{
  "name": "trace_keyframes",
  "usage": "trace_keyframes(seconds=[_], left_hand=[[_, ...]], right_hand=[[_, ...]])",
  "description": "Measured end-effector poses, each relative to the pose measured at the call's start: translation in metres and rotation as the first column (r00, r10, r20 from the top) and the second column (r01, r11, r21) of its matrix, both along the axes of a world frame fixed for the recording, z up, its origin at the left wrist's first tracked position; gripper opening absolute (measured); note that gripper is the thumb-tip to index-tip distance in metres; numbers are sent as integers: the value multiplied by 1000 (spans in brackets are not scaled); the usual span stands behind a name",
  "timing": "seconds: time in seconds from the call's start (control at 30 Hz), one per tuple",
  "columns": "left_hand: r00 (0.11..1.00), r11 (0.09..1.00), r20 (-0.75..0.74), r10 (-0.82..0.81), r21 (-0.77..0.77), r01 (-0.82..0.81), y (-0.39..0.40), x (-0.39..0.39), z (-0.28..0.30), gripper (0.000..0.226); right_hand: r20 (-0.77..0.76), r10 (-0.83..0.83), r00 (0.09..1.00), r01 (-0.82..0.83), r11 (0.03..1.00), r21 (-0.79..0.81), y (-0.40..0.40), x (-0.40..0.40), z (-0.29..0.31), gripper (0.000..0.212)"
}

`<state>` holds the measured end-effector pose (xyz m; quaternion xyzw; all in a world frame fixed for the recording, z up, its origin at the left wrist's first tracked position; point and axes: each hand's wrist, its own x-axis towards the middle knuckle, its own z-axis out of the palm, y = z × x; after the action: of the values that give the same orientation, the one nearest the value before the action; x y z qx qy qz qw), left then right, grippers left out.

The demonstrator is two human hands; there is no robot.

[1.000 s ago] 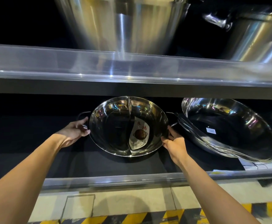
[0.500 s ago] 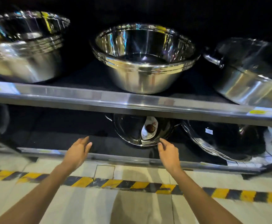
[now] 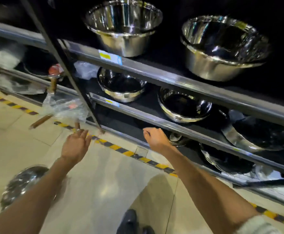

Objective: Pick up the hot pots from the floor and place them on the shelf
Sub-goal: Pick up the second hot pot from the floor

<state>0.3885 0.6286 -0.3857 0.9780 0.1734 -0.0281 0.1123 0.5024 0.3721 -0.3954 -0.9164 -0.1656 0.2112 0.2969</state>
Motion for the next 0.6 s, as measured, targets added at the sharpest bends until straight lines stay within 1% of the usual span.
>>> trace_keyframes(seconds=[0.07, 0.13, 0.23, 0.33, 0.43, 0.53, 0.6], left_hand=[[997, 997, 30, 75, 10, -75, 12, -37, 37, 37], [982, 982, 15, 187, 19, -187, 21, -77, 65, 37], [943, 943, 27, 332, -12, -332, 31, -139, 94, 39], [889, 889, 10, 457, -31, -457, 34, -202, 115, 41], [804, 802, -3, 594, -70, -593, 33, -268, 129, 40], [713, 709, 6, 701, -107, -697, 31, -333, 135, 39], [639, 633, -29, 769, -106, -767, 31, -370, 137, 42]], right_hand=[[30, 71, 997, -70, 997, -29, 16, -11, 40, 30], [64, 144, 987, -142, 989, -40, 33, -26, 73, 32], [104, 256, 961, -252, 966, -53, 60, -53, 116, 36], [132, 359, 924, -358, 933, -33, 90, -82, 145, 32], [150, 475, 867, -473, 880, -47, 125, -115, 165, 26], [150, 604, 783, -601, 796, -70, 166, -149, 172, 26], [152, 662, 734, -659, 748, -76, 193, -172, 170, 28]])
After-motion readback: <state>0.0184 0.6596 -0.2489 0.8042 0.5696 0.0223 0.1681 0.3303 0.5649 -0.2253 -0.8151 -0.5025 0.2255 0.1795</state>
